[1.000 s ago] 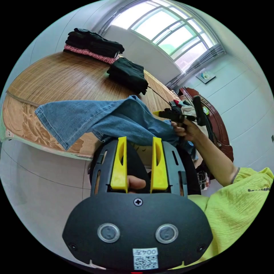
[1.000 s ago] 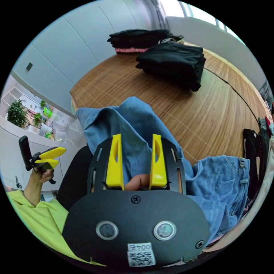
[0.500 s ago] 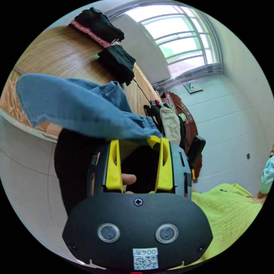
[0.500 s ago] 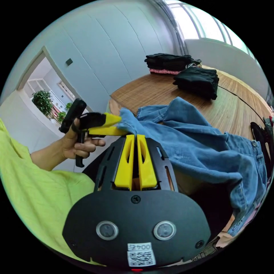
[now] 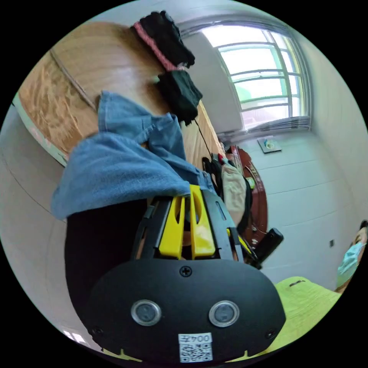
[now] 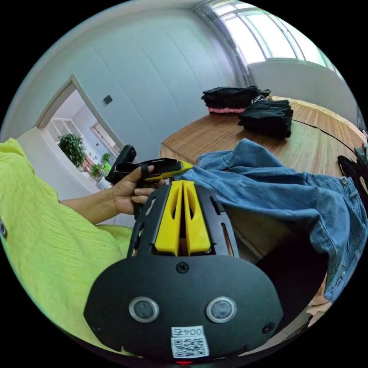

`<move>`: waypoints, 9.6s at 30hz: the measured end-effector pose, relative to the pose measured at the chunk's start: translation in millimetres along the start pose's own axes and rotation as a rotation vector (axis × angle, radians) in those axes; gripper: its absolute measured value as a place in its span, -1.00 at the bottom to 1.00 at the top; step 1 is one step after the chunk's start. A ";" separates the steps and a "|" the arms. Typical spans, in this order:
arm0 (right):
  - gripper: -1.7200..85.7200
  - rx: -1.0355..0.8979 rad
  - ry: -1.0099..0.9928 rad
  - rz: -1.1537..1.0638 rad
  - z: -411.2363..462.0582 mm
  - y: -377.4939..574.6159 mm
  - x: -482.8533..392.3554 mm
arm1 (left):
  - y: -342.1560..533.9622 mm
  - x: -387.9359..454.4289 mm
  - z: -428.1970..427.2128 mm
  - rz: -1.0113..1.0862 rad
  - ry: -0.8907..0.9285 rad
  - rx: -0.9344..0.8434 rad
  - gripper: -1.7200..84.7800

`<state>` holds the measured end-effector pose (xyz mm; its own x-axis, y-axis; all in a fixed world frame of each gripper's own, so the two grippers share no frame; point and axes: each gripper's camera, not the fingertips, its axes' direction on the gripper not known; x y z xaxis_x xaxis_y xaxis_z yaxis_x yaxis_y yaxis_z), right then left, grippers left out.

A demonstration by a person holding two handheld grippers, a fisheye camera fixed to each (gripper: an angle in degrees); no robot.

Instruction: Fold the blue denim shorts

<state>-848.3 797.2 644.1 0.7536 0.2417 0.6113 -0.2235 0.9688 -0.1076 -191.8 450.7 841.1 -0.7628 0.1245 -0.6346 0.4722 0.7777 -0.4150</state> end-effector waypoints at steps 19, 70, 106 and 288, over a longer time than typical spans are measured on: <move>-0.55 0.823 -0.028 1.233 -249.5 462.7 333.9 | -51.2 144.1 -23.7 0.319 -0.013 0.124 -0.84; -0.88 1.246 0.200 -0.033 -784.9 267.6 57.0 | -16.7 441.3 -283.7 0.867 0.349 0.438 -0.84; -0.89 1.202 0.319 0.262 -610.9 -60.0 257.5 | -447.0 482.5 -224.0 0.833 0.168 0.660 -0.84; -0.97 -0.081 0.988 0.580 -92.7 22.1 245.0 | -53.3 -137.4 128.9 0.805 -0.848 -0.037 -0.95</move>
<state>-611.4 883.0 718.8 0.7144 0.5562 -0.4247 -0.6818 0.6897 -0.2438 -55.2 312.7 866.4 0.2968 0.1496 -0.9432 0.6607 0.6810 0.3159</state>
